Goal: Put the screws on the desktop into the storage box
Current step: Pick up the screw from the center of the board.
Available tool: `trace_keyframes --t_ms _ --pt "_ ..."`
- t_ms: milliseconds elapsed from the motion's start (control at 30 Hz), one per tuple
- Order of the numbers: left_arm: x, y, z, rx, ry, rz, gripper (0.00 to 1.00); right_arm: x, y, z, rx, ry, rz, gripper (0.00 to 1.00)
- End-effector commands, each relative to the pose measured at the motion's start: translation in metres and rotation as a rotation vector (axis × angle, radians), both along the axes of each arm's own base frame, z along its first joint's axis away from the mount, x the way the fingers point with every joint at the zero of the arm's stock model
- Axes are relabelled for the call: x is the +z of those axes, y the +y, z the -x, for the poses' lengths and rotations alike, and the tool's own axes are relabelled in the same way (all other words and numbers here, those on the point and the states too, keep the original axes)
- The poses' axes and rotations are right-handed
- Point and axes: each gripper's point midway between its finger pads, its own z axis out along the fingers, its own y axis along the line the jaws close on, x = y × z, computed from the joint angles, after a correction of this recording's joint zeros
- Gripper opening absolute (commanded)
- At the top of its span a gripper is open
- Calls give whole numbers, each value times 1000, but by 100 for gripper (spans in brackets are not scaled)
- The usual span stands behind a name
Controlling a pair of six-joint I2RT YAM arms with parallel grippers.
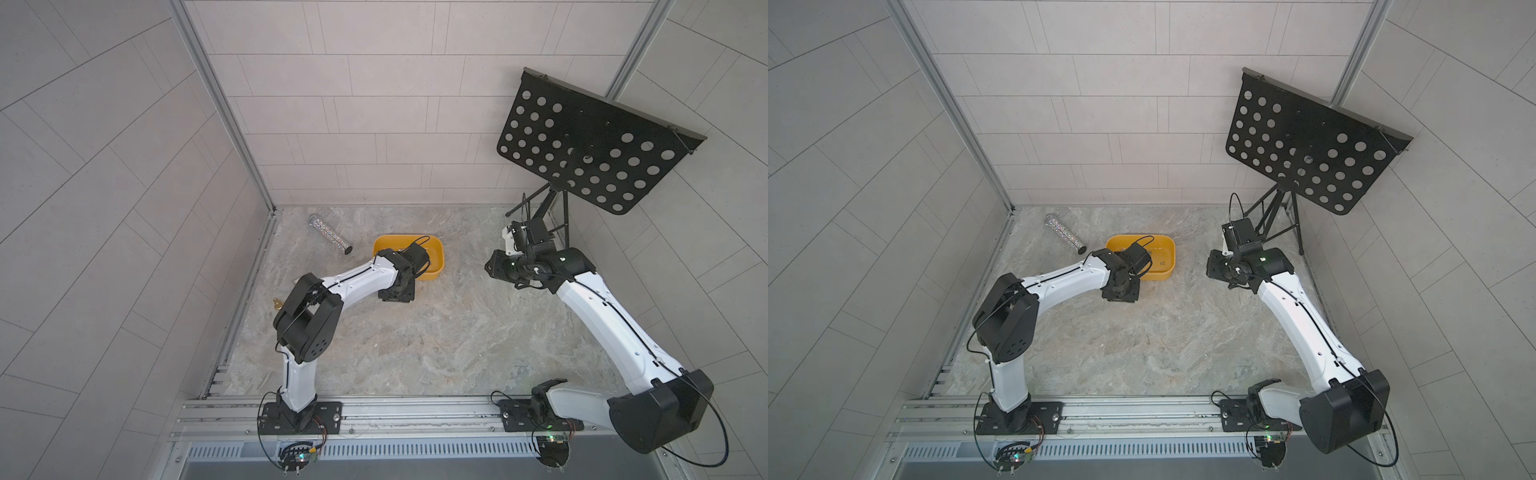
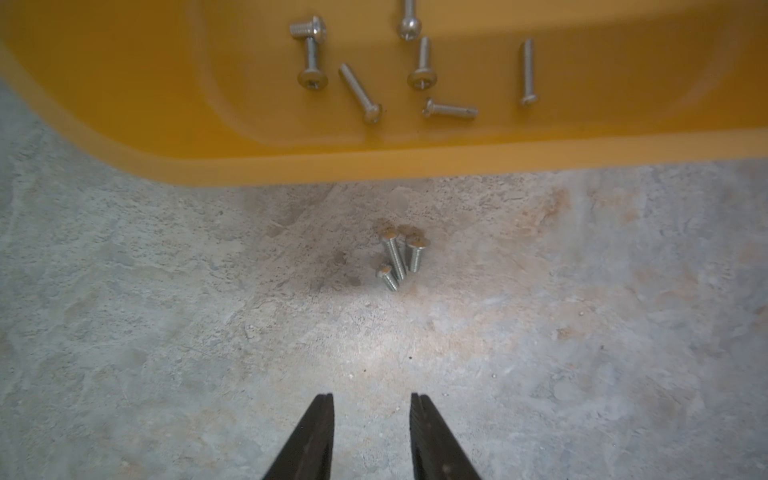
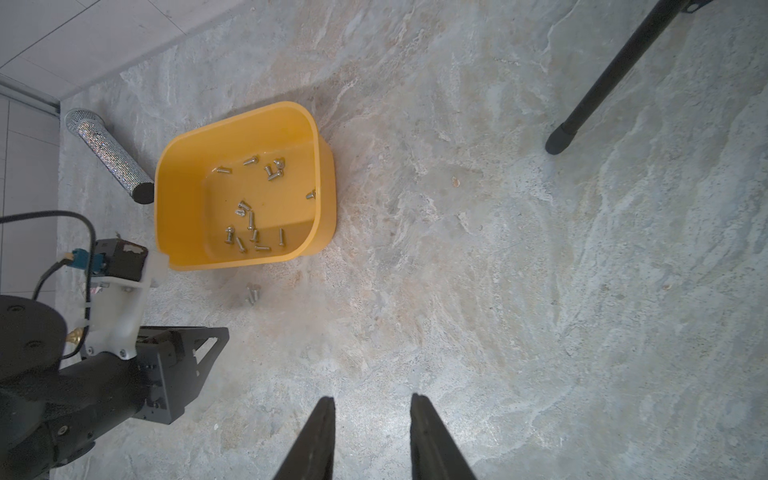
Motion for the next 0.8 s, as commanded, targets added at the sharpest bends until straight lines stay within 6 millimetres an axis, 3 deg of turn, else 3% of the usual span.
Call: trace_keyframes --t_ms 0,433,767 --pt "-4 -6 -9 21 -17 1 37 1 1 -2 -4 -4 -15 35" --pt "-29 -9 -21 25 17 0 37 -3 3 -3 -1 9 -18 36" --pt "-40 4 -25 37 45 -17 37 -4 3 -4 0 16 -22 36"
